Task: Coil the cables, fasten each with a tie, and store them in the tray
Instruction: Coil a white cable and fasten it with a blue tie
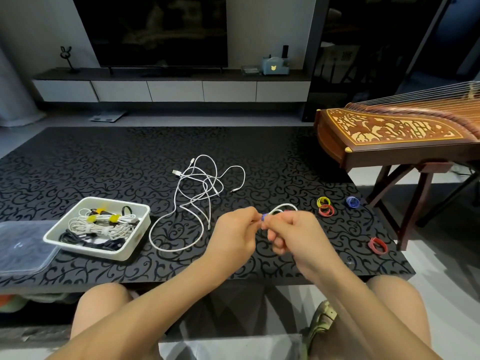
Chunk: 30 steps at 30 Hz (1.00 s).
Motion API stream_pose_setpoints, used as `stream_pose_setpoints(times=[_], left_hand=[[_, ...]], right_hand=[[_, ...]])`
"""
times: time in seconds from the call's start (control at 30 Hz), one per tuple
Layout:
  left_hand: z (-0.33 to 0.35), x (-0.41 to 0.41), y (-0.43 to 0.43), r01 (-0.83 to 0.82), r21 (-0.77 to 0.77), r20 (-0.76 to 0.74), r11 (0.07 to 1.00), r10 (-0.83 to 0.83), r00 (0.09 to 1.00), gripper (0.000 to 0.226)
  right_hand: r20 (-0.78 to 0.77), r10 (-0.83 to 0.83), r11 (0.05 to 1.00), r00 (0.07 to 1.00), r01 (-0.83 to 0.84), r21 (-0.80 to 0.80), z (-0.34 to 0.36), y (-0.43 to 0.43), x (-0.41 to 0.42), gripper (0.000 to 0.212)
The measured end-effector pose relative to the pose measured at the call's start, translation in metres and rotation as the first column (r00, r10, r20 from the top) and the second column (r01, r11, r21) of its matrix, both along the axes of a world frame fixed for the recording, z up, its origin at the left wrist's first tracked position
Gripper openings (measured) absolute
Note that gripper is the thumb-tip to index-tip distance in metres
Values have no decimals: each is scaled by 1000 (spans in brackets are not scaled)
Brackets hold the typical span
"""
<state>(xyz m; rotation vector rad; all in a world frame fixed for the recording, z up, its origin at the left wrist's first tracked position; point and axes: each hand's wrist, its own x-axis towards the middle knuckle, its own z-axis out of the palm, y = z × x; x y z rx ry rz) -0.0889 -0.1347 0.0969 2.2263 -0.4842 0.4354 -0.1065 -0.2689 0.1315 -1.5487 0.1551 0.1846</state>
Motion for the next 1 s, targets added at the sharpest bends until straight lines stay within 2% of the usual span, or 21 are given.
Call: stream_pose_setpoints(times=[0.1, 0.23, 0.3, 0.37, 0.43, 0.5, 0.57, 0.63, 0.7, 0.77, 0.83, 0.9, 1.0], left_hand=[[6, -1, 0, 54, 71, 112, 996, -62, 992, 5], [11, -1, 5, 34, 57, 73, 998, -38, 997, 12], [13, 1, 6, 11, -13, -31, 1000, -12, 999, 12], [17, 4, 8, 9, -231, -255, 973, -70, 965, 17], [21, 8, 10, 13, -485, -446, 874, -260, 856, 28], [26, 11, 11, -7, -655, -529, 756, -451, 719, 36], [30, 14, 10, -48, -752, -549, 657, -585, 598, 29], [34, 15, 7, -75, -802, -547, 592, -680, 487, 14], [36, 14, 6, -131, -854, -513, 504, -770, 381, 8], [38, 12, 6, -157, -888, -460, 432, -827, 322, 10], [41, 9, 8, -111, -902, -430, 417, -843, 323, 8], [42, 6, 9, -82, -907, -415, 414, -842, 344, 20], [42, 2, 8, -82, -902, -416, 423, -804, 424, 25]], right_hand=[[-164, 25, 976, 986, 11, 216, 13, -5, 10, 23], [-283, 139, 948, 949, -44, 316, 21, -9, 14, 20], [-231, 203, 957, 951, -143, 253, 23, -17, 13, 25], [-112, 154, 974, 982, -132, 181, 28, -35, 11, 31], [78, -87, 987, 993, 76, 139, 24, -56, 11, 30], [206, -282, 958, 937, 265, 106, 13, -68, 13, 22], [236, -222, 975, 946, 207, 86, 0, -59, 13, 22], [276, -12, 994, 961, -18, 106, -11, -45, 11, 33], [348, 136, 985, 927, -164, 54, -14, -32, 10, 29], [432, 114, 993, 894, -116, -23, -12, -25, 9, 20], [471, 30, 1000, 882, -22, -22, -12, -20, 8, 22], [462, -4, 1000, 887, 15, -21, -11, -16, 6, 22], [398, -54, 995, 916, 81, -51, -9, -13, 0, 21]])
